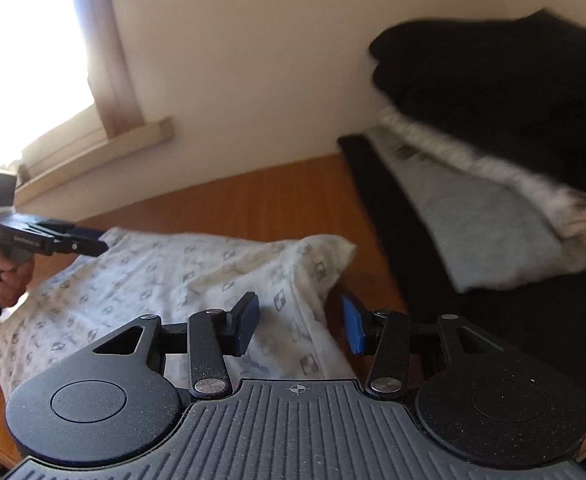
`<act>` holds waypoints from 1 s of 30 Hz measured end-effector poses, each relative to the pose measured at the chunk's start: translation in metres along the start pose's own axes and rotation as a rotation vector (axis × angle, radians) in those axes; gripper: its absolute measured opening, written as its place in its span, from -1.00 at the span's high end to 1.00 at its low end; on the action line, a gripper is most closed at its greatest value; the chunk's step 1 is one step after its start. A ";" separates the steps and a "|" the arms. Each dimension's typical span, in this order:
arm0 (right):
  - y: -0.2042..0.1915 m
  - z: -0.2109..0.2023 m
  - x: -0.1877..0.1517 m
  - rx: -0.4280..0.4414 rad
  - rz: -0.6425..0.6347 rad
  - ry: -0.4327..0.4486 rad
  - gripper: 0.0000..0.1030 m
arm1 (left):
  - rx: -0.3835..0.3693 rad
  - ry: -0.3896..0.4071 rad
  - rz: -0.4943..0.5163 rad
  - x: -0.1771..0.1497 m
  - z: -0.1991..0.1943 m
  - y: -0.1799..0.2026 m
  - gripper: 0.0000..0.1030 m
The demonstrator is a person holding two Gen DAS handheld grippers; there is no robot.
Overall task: Fold clothes
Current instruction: 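Grasp the folded cloth with the right tool while the left tool grasps it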
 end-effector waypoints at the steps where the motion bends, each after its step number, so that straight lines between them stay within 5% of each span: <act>1: 0.000 0.005 0.001 0.004 0.000 -0.008 0.08 | -0.010 0.004 0.015 0.000 0.001 0.001 -0.40; 14: -0.009 0.018 0.000 0.028 0.000 -0.002 0.33 | -0.097 -0.007 0.033 0.007 0.011 0.005 -0.43; 25: -0.014 0.017 -0.004 0.009 -0.005 0.027 0.34 | -0.131 -0.014 0.006 -0.009 -0.005 0.017 -0.43; 30: -0.014 0.015 -0.008 0.027 0.001 0.051 0.50 | -0.095 0.010 0.004 -0.014 -0.004 0.030 -0.24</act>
Point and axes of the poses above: each gripper's, at about its wrist camera, not at the fingertips, and z roughly the way its jaws point, y to its right, x to its top, the point moved 3 cm from there along z, roughly the way its jaws point, and after that the axes turned 1 degree about y, right-handed, at the moved point
